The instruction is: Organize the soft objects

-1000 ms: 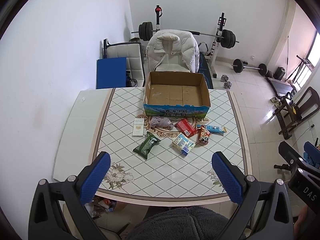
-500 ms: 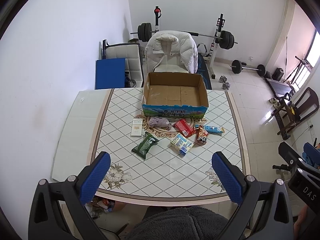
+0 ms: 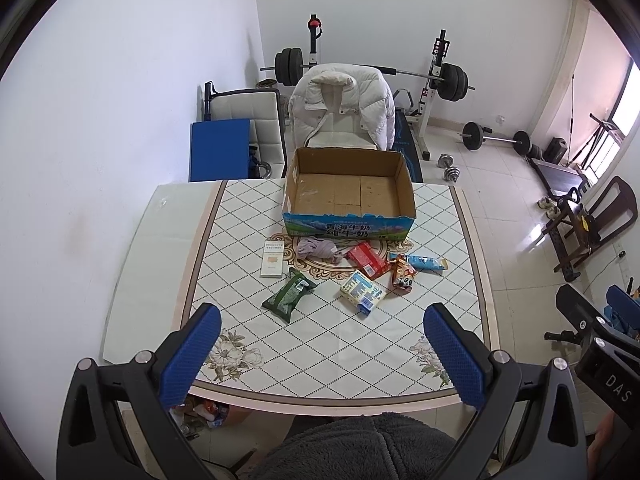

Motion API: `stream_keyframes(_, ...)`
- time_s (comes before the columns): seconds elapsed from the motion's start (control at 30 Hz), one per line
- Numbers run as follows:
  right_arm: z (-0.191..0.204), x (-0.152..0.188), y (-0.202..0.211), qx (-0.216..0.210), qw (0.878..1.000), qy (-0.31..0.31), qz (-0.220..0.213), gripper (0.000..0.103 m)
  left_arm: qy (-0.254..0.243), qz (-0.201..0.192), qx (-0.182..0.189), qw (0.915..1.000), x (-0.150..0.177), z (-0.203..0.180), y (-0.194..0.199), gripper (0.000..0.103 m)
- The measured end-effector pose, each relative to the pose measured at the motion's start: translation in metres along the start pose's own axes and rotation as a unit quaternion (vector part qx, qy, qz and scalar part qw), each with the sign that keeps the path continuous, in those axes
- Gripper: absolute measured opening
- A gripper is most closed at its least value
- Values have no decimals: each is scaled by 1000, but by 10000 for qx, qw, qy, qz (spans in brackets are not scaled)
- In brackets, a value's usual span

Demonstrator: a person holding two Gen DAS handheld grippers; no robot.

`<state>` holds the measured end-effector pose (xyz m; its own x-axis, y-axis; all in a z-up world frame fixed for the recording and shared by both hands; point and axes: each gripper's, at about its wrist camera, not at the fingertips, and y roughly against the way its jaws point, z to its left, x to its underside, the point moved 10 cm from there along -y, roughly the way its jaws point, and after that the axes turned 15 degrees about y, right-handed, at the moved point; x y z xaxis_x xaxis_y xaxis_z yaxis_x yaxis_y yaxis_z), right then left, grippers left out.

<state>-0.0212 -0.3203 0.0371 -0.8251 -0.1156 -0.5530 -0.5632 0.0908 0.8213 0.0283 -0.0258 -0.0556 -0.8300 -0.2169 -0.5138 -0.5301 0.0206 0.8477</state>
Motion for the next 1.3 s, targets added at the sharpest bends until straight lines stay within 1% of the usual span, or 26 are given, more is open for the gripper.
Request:
stream_keyframes(0.33,0,3,-7,-37,10000,9,16,96,16,28,-28,10000,3,4,-7,103)
stream_keyframes(0.67,-9,-6,-18,-25,10000,-26,10,96,18,64,-4,10000,0,3,-18,103)
stream_keyframes(0.77,-13,-10,-28,31,10000,-43,-18,96,-30,109,-44,9999,-3,-2,-29,103)
stream_keyframes(0.83,-17,-11,-42,20,9999,-109,24,96,-80,33,-116,9999,-6,-4,-41,103)
stream_keyframes(0.9,-20,-12,-67,-44,9998,-170,114,96,-91,-68,-254,9996,-15,-2,-57,103)
stream_keyframes(1.0,-17,-9,-115,-224,9986,-129,453,96,-26,-6,-432,9991,-26,10,-95,103)
stream_keyframes(1.03,-15,-7,-132,-279,9980,-85,565,96,-6,130,-559,9984,-27,17,-115,103)
stream_keyframes(1.07,-11,-4,-157,-379,9963,-9,773,96,9,232,-595,9980,-30,22,-128,103)
stream_keyframes(1.1,-7,-2,-175,-477,9949,29,892,96,33,350,-641,9973,-31,29,-148,103)
stream_keyframes(1.17,7,4,-222,-700,9898,149,1234,96,69,657,-803,9946,-30,42,-183,103)
stream_keyframes(1.23,24,13,-265,-937,9825,358,1571,96,87,1012,-815,9915,-25,56,-223,103)
stream_keyframes(1.3,47,23,-313,-1136,9732,631,1898,96,27,1244,-929,9879,-19,66,-253,103)
